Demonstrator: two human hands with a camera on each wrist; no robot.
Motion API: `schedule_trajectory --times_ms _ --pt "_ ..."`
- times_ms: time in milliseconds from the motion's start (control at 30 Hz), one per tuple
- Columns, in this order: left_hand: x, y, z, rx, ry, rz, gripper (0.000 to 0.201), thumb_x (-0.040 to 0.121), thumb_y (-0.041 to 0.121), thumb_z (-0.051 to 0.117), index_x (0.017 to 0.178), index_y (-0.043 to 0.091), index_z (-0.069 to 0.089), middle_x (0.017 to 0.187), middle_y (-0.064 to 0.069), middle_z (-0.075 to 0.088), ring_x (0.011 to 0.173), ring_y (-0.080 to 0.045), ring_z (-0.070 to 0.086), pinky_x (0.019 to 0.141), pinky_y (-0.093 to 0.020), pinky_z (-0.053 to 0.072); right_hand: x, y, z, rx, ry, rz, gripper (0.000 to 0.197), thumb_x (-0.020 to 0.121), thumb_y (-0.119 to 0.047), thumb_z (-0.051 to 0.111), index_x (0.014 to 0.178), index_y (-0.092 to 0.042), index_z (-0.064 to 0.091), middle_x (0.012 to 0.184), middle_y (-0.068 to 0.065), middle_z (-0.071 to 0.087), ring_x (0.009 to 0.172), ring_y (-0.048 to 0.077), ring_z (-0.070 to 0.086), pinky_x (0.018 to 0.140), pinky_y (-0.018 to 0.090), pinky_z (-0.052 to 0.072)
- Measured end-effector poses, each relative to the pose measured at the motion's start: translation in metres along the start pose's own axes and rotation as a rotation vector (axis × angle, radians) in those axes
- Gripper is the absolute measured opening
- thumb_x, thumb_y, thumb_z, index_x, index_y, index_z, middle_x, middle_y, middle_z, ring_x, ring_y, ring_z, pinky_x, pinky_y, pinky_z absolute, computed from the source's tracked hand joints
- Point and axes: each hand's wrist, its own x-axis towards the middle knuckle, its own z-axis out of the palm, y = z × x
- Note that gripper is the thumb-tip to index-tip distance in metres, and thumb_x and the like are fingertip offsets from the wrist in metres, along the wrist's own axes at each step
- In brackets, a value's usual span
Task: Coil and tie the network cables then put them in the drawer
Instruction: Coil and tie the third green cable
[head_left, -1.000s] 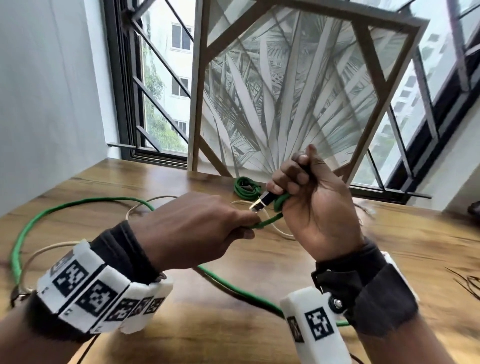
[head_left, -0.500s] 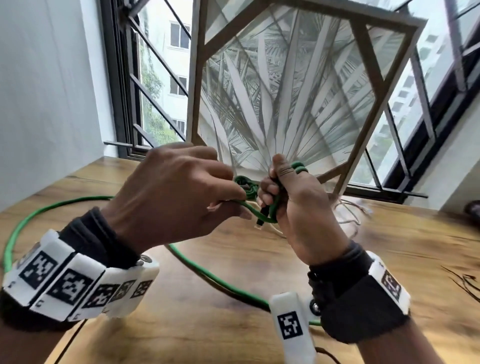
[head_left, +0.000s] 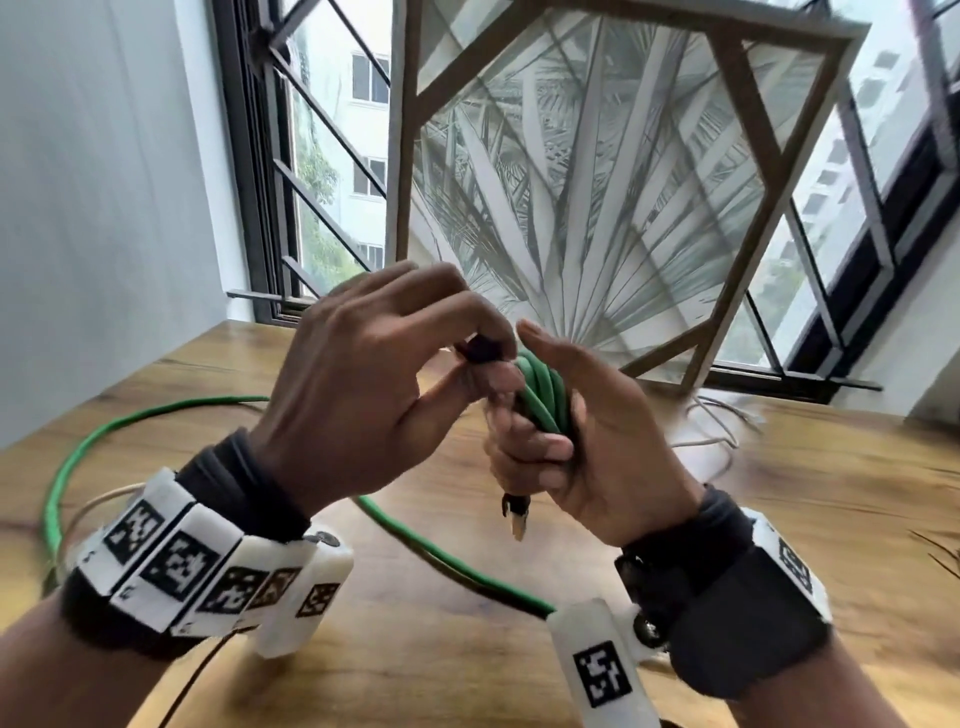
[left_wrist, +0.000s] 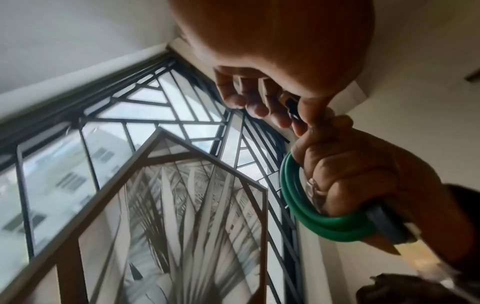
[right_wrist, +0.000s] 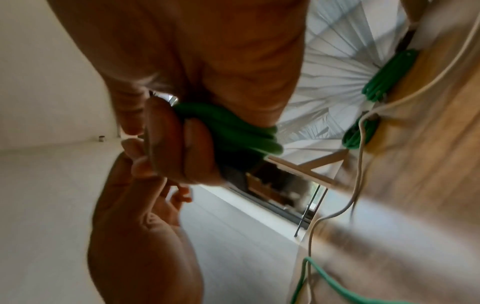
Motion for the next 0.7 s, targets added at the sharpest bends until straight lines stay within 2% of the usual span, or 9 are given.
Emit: schedule_trajectory --times_ms 100,167,233,300,400,467,600,700 --pt "-0.002 0.004 0.005 -0.277 -0.089 -0.144 0.014 0.104 0.025 0.062 0.102 0.014 0.071 0.094 0.006 0.062 0.084 -0.021 0.061 0.072 -0.036 0.046 -0.003 0.003 -0.001 0.100 -0.037 -0.014 0.039 0.089 -0.039 0.060 0.067 -0.008 0.057 0.042 -0.006 0.027 0.040 0.016 0.013 0.050 0.036 0.004" --pt "-0.005 0.006 0.010 -0.475 -0.119 -0.224 0.018 0.105 0.018 0.054 0.107 0.014 0.071 0.097 0.001 0.066 0.091 -0.024 0.064 0.077 -0.037 0.047 -0.004 0.006 -0.003 0.137 -0.012 -0.035 0.039 0.089 -0.034 0.061 0.060 -0.010 0.052 0.040 -0.007 0.022 0.038 0.015 0.013 0.052 0.037 -0.001" --pt "-0.002 0.007 0.011 -0.705 -0.075 -0.351 0.027 0.103 0.017 0.049 0.117 0.016 0.072 0.099 -0.006 0.069 0.094 -0.029 0.064 0.079 -0.041 0.048 -0.003 0.005 -0.005 0.161 -0.025 -0.050 0.039 0.085 -0.030 0.065 0.055 -0.012 0.048 0.039 -0.007 0.021 0.036 0.014 0.016 0.051 0.036 -0.003" --pt "0.001 0.004 0.011 -0.850 -0.073 -0.479 0.036 0.098 0.020 0.050 0.129 0.018 0.068 0.108 -0.011 0.070 0.104 -0.036 0.064 0.087 -0.049 0.050 -0.003 0.004 -0.005 0.186 -0.061 -0.048 0.041 0.082 -0.029 0.067 0.052 -0.013 0.046 0.037 -0.007 0.020 0.033 0.013 0.019 0.048 0.035 -0.001" --pt "0.003 0.000 0.008 -0.985 -0.227 -0.585 0.047 0.092 0.025 0.052 0.137 0.019 0.066 0.128 -0.005 0.073 0.123 -0.024 0.066 0.105 -0.043 0.047 -0.003 0.004 -0.003 0.224 -0.122 -0.050 0.039 0.083 -0.026 0.062 0.049 -0.014 0.047 0.037 -0.004 0.019 0.032 0.015 0.021 0.044 0.033 0.006" --pt "0.003 0.000 0.006 -1.087 -0.329 -0.631 0.057 0.086 0.027 0.056 0.141 0.019 0.064 0.136 -0.007 0.070 0.129 -0.024 0.064 0.112 -0.047 0.043 -0.004 0.003 0.000 0.235 -0.151 -0.054 0.039 0.083 -0.024 0.063 0.048 -0.015 0.047 0.036 -0.004 0.018 0.032 0.016 0.020 0.041 0.027 0.014" --pt "0.003 -0.002 -0.001 -1.240 -0.398 -0.699 0.056 0.084 0.029 0.055 0.135 0.010 0.068 0.135 -0.016 0.070 0.123 -0.028 0.066 0.112 -0.052 0.044 -0.004 0.004 0.003 0.283 -0.190 -0.045 0.047 0.081 -0.025 0.066 0.049 -0.018 0.034 0.036 -0.003 0.017 0.031 0.016 0.020 0.039 0.021 0.025" --pt "0.002 -0.005 -0.004 -1.359 -0.418 -0.721 0.056 0.081 0.026 0.065 0.132 0.004 0.069 0.131 -0.021 0.069 0.118 -0.034 0.065 0.112 -0.055 0.042 -0.005 0.002 0.007 0.262 -0.254 -0.046 0.043 0.082 -0.027 0.065 0.046 -0.016 0.045 0.035 -0.002 0.014 0.030 0.016 0.016 0.038 0.024 0.016"
